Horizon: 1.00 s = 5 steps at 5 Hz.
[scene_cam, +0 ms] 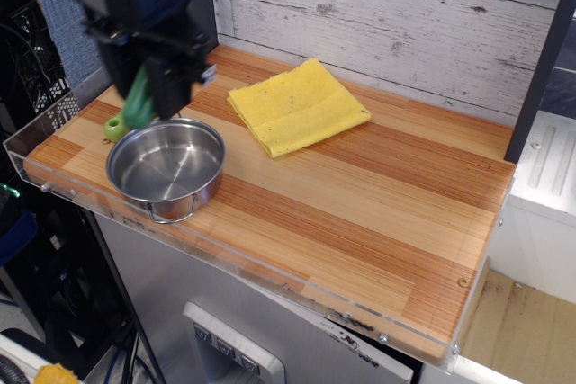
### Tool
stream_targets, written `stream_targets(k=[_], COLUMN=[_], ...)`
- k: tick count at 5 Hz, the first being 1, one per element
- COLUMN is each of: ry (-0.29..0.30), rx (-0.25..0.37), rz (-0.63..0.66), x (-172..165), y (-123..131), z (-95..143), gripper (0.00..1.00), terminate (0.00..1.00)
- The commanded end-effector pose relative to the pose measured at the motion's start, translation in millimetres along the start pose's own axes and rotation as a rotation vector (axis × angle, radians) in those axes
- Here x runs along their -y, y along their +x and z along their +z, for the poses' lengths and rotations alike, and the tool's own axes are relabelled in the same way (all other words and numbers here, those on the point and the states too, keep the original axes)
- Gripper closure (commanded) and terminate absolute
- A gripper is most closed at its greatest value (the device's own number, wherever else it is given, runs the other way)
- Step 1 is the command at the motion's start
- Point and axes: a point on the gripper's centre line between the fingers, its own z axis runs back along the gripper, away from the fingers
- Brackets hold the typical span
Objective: Put the green vegetable into the pot.
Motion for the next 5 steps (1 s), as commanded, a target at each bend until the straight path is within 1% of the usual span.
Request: stream_targets(k=[1, 2, 3, 4, 5], ry=[0.099, 0.118, 0.098, 0.060, 0.038], rx=[-0.013, -0.050, -0.110, -0.170, -0.196], rz=[0.001, 0.020, 0.052, 0.076, 0.078], x=[-28, -39, -47, -44, -38], y=[-1, 0, -2, -6, -6], z=[-16, -29, -49, -67, -78], gripper=[1.00, 1.00, 1.00, 1.00, 1.00], terminate=[0.00, 0.00, 0.00, 0.00, 0.00])
